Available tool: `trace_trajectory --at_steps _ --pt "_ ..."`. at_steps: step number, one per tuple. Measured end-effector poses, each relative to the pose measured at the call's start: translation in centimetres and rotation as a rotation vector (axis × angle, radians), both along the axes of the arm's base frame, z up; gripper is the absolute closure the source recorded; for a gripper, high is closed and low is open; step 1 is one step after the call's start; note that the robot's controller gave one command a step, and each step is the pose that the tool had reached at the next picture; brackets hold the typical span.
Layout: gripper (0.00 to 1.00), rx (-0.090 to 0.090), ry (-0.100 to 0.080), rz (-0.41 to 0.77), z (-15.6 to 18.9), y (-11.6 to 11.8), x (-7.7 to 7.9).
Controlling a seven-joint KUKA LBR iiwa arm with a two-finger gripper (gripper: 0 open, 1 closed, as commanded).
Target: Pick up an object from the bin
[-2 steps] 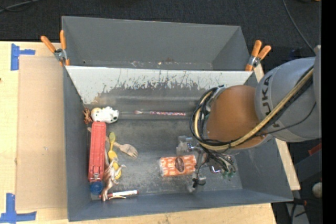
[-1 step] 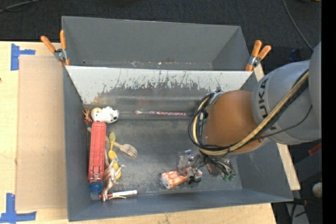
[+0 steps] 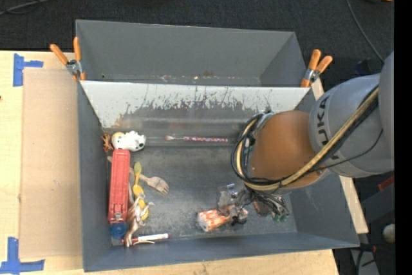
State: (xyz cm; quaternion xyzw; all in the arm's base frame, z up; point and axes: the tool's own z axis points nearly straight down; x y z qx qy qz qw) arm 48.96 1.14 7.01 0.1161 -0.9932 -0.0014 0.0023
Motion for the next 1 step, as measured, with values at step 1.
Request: trace_trajectory --at_steps 1 --pt "1.0 0.001 0.007 0.007 5.92 -0.62 -0.24"
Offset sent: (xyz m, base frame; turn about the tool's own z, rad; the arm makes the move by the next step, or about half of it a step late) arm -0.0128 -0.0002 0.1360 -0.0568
